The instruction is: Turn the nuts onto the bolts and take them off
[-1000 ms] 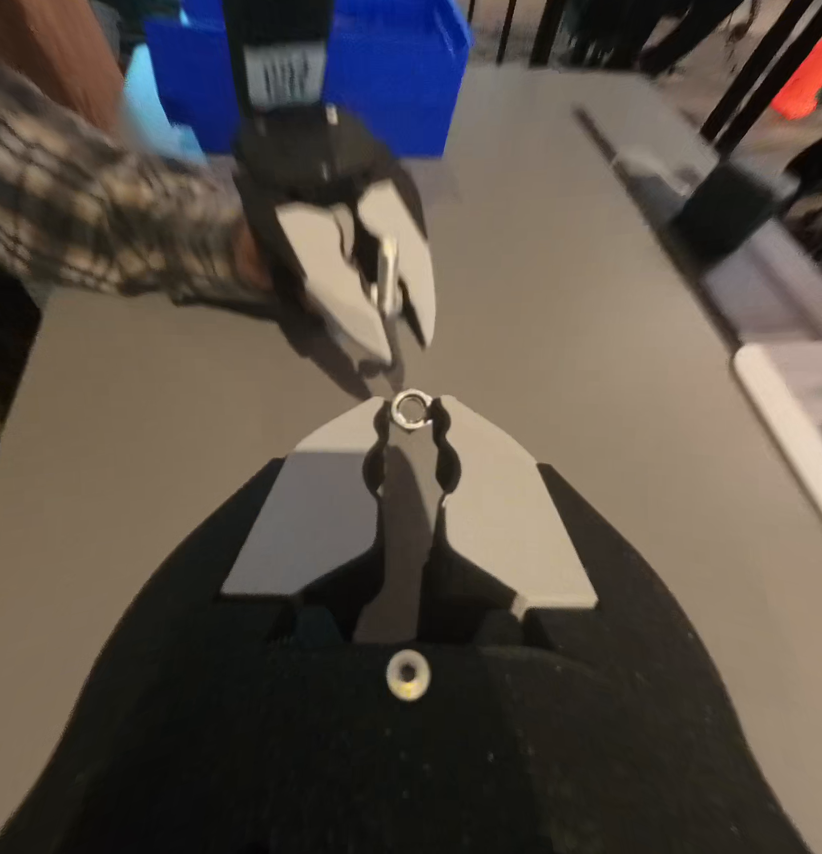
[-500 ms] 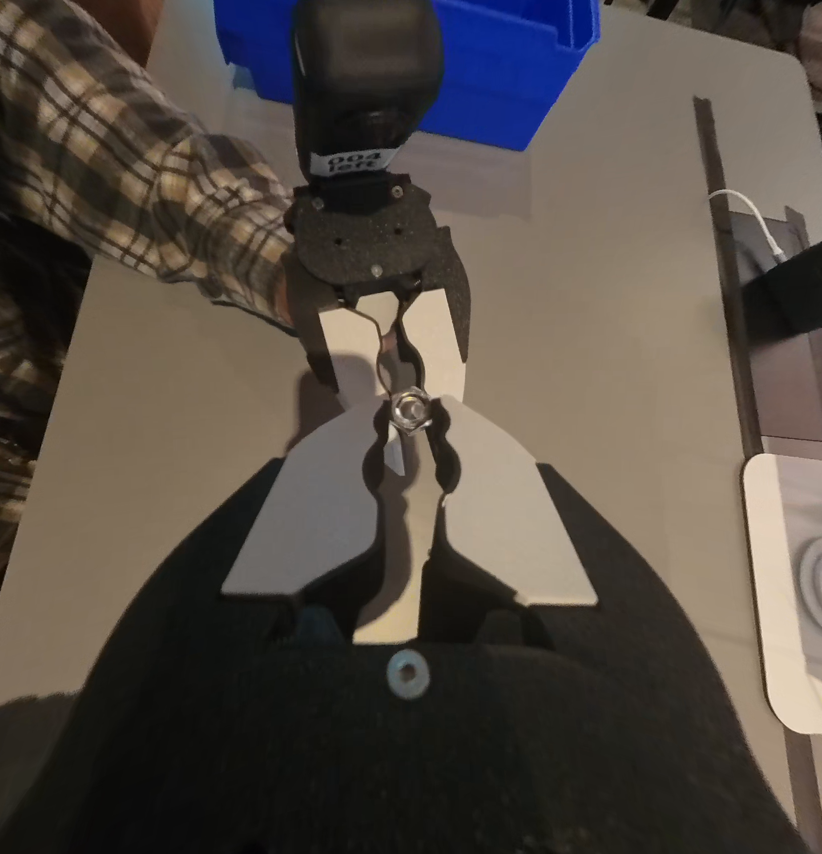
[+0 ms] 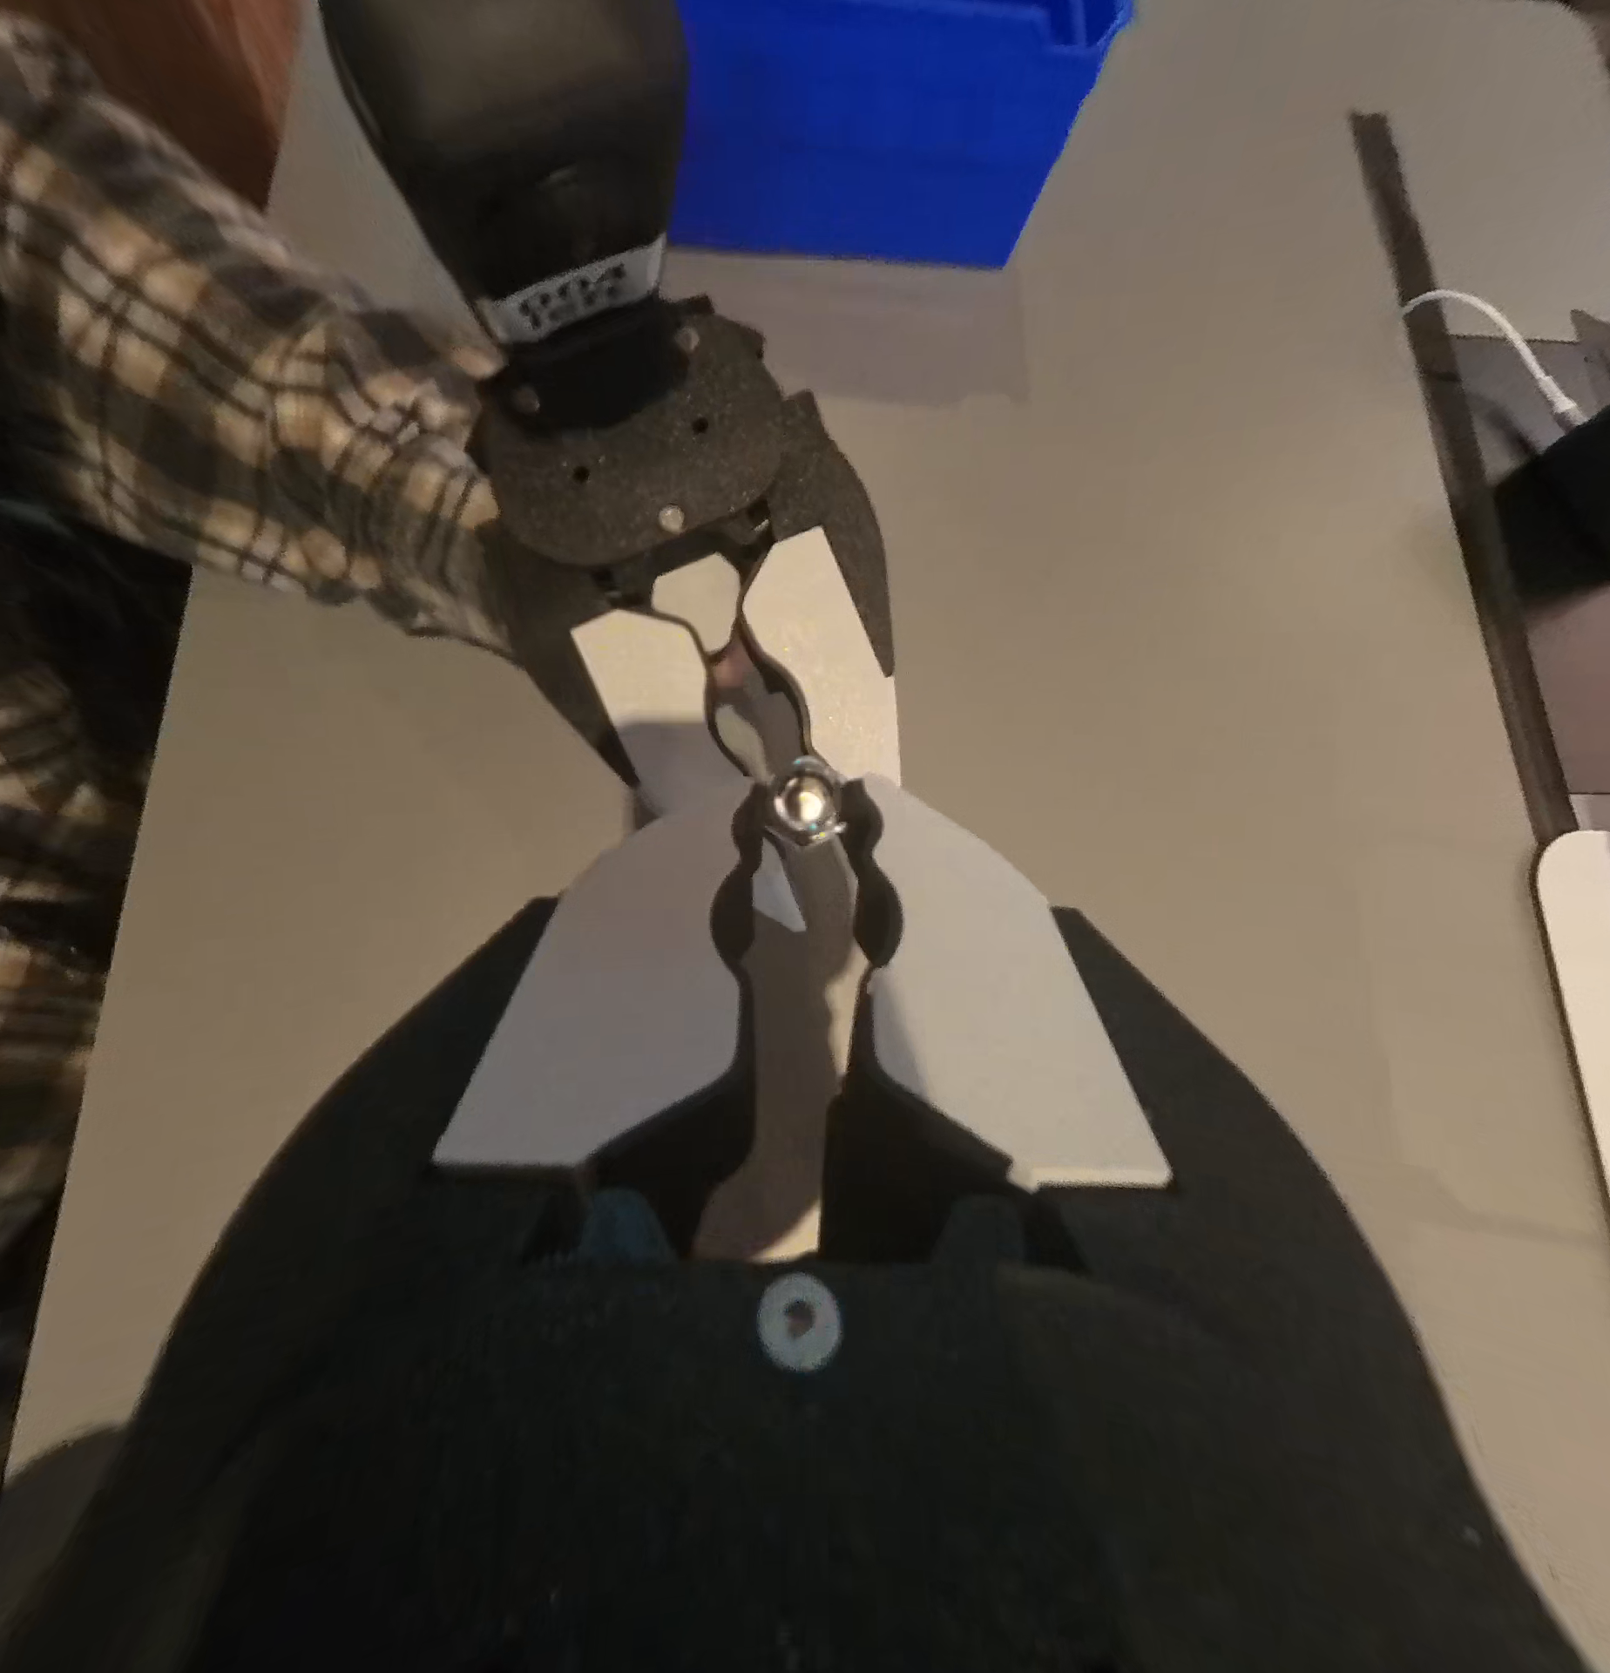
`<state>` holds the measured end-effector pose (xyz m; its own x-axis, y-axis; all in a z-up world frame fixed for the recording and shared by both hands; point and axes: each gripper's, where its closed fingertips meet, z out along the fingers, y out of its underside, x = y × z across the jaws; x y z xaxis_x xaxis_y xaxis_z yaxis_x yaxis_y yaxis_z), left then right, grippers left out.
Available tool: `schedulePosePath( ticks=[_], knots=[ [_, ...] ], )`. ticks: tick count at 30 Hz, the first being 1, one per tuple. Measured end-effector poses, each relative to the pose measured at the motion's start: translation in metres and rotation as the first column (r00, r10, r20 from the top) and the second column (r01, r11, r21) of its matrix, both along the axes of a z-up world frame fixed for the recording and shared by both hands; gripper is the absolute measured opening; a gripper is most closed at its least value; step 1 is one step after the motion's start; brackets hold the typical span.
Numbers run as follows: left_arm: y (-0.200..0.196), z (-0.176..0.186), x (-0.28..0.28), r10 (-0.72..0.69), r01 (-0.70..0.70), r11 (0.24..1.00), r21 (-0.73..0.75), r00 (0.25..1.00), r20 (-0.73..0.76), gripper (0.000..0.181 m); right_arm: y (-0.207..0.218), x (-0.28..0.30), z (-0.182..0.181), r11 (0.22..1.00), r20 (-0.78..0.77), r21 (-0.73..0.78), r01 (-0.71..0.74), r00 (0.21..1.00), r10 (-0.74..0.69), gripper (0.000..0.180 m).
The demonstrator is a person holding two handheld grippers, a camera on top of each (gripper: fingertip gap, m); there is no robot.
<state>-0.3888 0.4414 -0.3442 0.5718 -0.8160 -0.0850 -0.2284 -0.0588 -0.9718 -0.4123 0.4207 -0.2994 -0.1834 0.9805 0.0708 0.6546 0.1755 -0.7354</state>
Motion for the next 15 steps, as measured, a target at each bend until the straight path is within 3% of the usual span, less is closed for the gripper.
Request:
schedulePosePath(
  ticks=[7,15],
  knots=[
    [0.0033,0.0008,-0.0048,0.033,-0.033,0.999,-0.004,0.999,0.006,0.016,0.003,-0.0035,0.0013,0.987,-0.177,-0.112,0.112,0.976,-0.131,0.017],
    [0.0083,-0.0055,-0.0085,0.107,-0.103,0.994,0.047,0.988,-0.111,0.016,0.0055,-0.0002,-0.0047,0.966,-0.125,-0.114,0.233,0.961,-0.247,0.017]
  ],
)
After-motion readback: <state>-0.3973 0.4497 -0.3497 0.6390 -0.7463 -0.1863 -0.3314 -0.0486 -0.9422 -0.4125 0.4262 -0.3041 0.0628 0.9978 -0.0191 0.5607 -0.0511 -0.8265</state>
